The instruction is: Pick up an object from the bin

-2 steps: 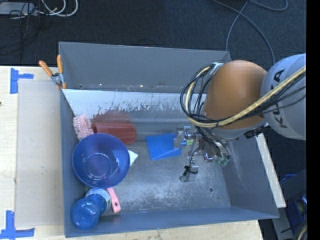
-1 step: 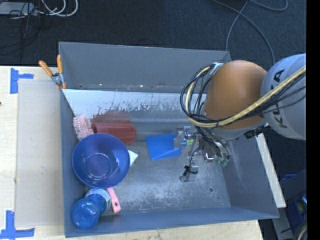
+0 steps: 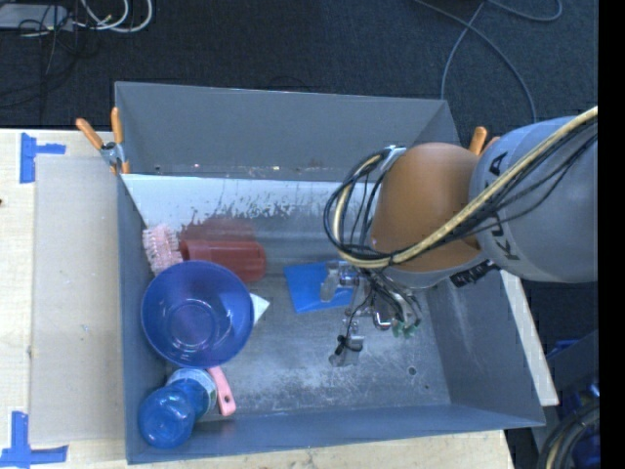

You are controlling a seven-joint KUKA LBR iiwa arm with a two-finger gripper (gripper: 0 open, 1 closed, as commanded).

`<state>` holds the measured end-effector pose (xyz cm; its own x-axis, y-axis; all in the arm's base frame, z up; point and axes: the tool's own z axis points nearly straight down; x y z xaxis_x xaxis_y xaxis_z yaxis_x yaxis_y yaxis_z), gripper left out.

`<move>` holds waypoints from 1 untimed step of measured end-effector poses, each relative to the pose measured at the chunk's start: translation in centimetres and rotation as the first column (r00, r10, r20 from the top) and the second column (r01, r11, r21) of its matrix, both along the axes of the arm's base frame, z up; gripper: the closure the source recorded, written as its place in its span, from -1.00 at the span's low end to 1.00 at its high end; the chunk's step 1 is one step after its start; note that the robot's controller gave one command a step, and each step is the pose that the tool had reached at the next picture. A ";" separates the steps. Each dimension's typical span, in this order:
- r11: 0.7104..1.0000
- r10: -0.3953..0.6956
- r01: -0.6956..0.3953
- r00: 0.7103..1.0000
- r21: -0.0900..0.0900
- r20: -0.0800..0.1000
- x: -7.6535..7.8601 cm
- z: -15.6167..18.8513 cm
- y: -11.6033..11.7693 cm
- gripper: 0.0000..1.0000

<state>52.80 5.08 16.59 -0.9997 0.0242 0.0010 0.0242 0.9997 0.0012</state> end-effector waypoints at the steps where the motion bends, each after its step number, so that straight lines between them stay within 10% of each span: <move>1: 0.999 -0.035 0.035 0.999 -0.001 -0.001 -1.2 -1.2 1.0 -1.00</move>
Offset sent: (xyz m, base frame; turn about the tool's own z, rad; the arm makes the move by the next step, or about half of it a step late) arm -0.0172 0.0279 -0.0678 0.0624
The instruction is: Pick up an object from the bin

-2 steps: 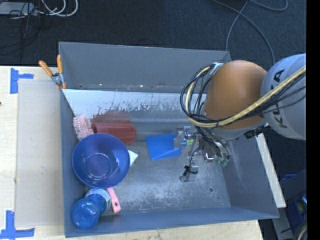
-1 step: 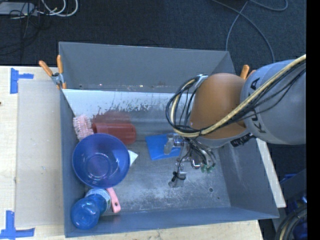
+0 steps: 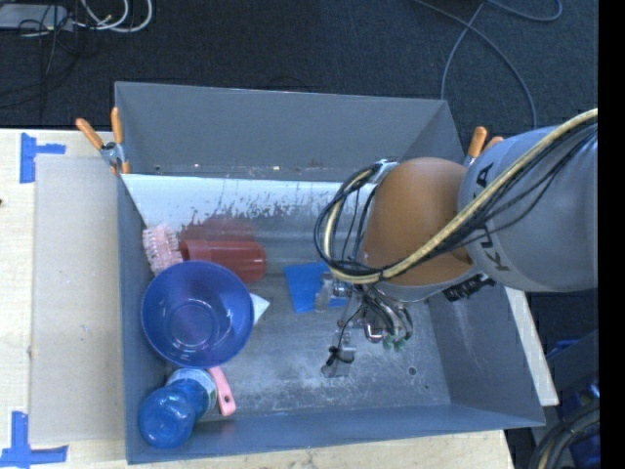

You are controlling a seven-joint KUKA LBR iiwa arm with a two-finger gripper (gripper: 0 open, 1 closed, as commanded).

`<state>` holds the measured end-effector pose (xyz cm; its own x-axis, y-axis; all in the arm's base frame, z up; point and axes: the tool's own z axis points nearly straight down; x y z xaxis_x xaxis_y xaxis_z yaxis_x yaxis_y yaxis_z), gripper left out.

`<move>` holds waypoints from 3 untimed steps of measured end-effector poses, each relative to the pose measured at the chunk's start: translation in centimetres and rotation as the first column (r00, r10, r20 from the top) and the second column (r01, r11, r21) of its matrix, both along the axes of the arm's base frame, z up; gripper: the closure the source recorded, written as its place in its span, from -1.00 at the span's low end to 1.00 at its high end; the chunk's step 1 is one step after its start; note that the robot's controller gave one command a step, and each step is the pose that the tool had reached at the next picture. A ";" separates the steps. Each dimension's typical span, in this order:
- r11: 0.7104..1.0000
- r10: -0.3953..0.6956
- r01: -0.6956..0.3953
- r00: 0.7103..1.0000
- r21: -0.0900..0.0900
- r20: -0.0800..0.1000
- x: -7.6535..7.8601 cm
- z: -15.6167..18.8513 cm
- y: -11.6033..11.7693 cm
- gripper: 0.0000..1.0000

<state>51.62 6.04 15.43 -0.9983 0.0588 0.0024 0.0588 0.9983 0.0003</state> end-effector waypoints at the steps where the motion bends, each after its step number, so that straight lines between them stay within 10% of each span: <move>1: 1.000 -0.022 0.022 1.000 0.001 0.000 -0.3 -4.7 1.5 -1.00; 2: 0.996 0.094 -0.094 0.996 0.000 0.001 -2.3 -6.3 3.5 -1.00; 3: 0.999 -0.047 0.047 0.999 0.000 0.000 -1.8 -7.7 7.6 -1.00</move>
Offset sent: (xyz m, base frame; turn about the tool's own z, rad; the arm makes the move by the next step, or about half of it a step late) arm -0.0263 0.0405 -0.0607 -0.1071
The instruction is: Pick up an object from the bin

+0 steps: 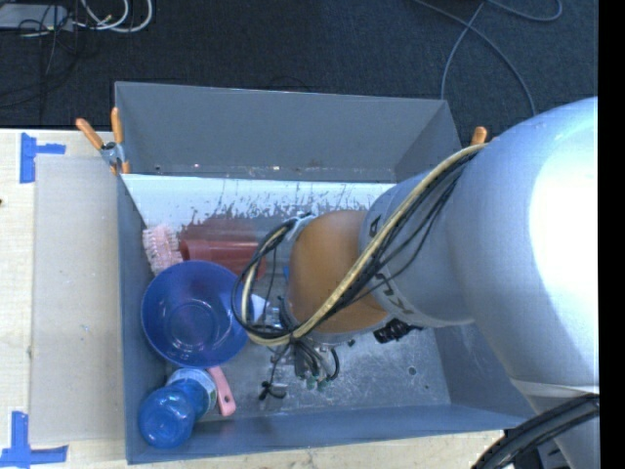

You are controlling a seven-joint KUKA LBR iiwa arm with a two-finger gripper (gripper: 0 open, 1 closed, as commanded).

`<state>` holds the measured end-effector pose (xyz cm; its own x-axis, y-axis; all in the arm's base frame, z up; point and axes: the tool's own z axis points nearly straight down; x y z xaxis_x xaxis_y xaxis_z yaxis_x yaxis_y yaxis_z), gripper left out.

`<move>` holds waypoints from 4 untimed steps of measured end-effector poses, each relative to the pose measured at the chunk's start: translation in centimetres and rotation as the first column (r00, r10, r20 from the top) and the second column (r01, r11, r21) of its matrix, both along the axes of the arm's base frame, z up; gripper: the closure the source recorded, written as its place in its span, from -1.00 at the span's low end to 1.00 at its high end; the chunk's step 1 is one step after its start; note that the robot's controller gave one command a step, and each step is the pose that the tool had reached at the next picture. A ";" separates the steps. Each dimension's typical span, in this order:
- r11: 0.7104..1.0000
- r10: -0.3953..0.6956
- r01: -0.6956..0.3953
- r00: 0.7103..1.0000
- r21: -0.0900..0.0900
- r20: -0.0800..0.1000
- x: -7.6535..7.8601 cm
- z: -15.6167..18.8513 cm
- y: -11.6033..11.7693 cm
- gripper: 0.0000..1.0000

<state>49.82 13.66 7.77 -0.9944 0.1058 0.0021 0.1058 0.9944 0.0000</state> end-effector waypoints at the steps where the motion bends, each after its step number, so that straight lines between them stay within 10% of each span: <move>1: 1.000 0.031 -0.031 1.000 -0.003 0.000 -0.8 -0.2 3.8 -1.00; 3: 0.988 0.153 -0.153 0.988 -0.003 -0.009 0.4 -0.8 4.5 -1.00; 4: 0.989 0.148 -0.148 0.989 -0.005 -0.011 -0.4 5.2 5.1 -1.00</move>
Offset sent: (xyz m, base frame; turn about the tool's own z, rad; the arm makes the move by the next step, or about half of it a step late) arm -0.0222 0.0626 -0.0074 -0.0857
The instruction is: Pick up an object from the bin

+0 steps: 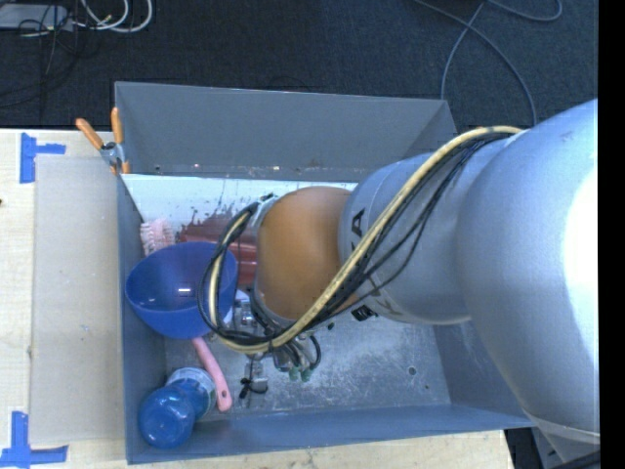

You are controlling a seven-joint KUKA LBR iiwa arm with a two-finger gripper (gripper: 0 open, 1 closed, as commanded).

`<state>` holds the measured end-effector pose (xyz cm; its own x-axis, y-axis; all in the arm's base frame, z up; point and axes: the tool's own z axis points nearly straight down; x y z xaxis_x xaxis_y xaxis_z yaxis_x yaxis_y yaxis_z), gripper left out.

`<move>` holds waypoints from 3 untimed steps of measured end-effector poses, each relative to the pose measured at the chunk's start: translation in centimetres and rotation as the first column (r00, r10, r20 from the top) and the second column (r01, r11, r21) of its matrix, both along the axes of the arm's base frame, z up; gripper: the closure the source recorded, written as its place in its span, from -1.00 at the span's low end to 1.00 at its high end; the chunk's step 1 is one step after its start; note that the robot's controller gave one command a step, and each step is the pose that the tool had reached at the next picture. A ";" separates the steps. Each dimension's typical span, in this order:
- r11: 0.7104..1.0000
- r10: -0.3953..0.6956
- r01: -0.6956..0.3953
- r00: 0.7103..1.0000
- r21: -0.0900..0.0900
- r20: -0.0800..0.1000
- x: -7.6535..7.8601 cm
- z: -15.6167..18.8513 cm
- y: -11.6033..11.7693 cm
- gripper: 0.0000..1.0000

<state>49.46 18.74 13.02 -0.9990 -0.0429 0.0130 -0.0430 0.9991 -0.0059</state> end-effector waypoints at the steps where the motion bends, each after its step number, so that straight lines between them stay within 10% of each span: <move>1: 1.000 -0.008 0.008 1.000 -0.003 -0.004 0.9 4.6 3.9 -1.00; 2: 0.999 -0.033 0.033 0.999 -0.006 -0.008 -0.1 9.4 0.9 -1.00; 3: 0.997 -0.071 0.071 0.997 0.001 0.005 2.9 9.3 2.7 -1.00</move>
Offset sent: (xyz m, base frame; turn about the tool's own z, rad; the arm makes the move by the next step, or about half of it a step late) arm -0.0042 -0.0058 0.1233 0.0451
